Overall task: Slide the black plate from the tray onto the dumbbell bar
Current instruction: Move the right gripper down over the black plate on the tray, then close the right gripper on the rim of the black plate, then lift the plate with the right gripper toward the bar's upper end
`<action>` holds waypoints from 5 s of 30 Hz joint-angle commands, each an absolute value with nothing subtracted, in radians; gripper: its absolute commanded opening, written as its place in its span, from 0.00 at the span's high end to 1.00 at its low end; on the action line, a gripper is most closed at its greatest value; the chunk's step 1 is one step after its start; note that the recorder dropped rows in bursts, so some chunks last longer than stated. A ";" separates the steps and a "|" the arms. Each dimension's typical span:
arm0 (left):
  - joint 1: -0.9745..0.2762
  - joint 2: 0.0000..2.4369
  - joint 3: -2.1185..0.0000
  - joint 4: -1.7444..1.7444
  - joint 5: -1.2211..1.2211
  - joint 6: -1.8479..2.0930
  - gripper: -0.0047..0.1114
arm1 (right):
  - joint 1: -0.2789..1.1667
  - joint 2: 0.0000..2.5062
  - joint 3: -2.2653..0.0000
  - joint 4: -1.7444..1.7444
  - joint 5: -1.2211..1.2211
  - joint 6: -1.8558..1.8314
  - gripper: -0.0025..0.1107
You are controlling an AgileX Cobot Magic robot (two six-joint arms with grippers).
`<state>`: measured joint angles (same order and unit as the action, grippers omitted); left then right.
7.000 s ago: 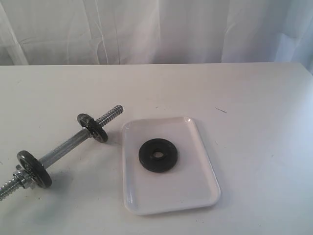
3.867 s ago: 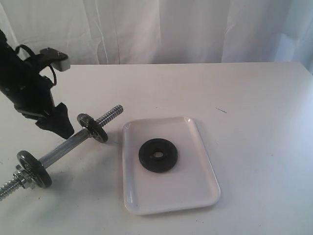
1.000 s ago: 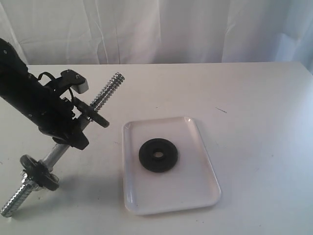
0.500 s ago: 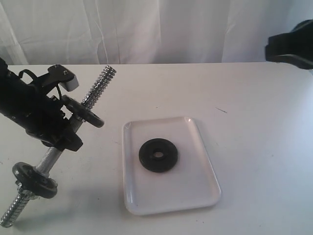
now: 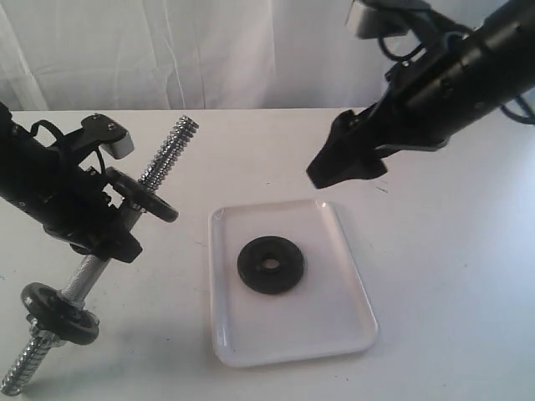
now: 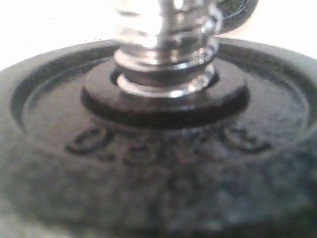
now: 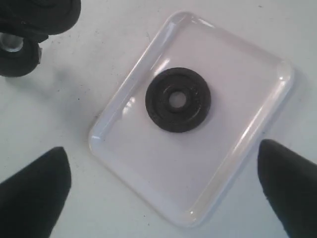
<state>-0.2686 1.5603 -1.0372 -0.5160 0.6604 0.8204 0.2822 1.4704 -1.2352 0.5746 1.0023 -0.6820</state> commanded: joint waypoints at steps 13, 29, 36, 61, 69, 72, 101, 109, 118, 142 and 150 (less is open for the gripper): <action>-0.271 1.501 -1.066 -0.646 0.682 0.808 0.96 | 0.497 1.696 -1.246 0.411 0.806 -0.711 0.05; -0.271 1.501 -1.066 -0.649 0.685 0.800 0.96 | 0.607 1.859 -1.249 0.186 0.595 -0.740 0.05; -0.271 1.501 -1.066 -0.650 0.691 0.800 0.96 | 0.610 1.904 -1.277 0.186 0.602 -0.717 0.05; -0.271 1.501 -1.066 -0.650 0.717 0.785 0.96 | 0.610 2.079 -1.492 0.210 0.787 -0.537 0.05; -0.271 1.501 -1.066 -0.650 0.719 0.785 0.96 | 0.610 2.106 -1.500 0.204 0.815 -0.533 0.05; -0.271 1.501 -1.066 -0.650 0.719 0.785 0.96 | 0.610 2.109 -1.500 0.204 0.803 -0.533 0.05; -0.271 1.501 -1.066 -0.650 0.719 0.785 0.96 | 0.610 2.176 -1.504 0.133 0.865 -0.609 0.05; -0.271 1.501 -1.066 -0.650 0.719 0.785 0.96 | 0.610 2.176 -1.504 0.133 0.890 -0.598 0.60; -0.271 1.501 -1.066 -0.649 0.719 0.785 0.96 | 0.608 2.165 -1.504 0.139 1.017 -0.570 0.98; -0.271 1.501 -1.066 -0.612 0.735 0.851 0.96 | 0.406 1.903 -1.651 0.535 1.221 -0.717 0.98; -0.271 1.501 -1.066 -0.612 0.764 0.894 0.96 | 0.351 1.858 -1.736 0.707 1.221 -0.725 0.98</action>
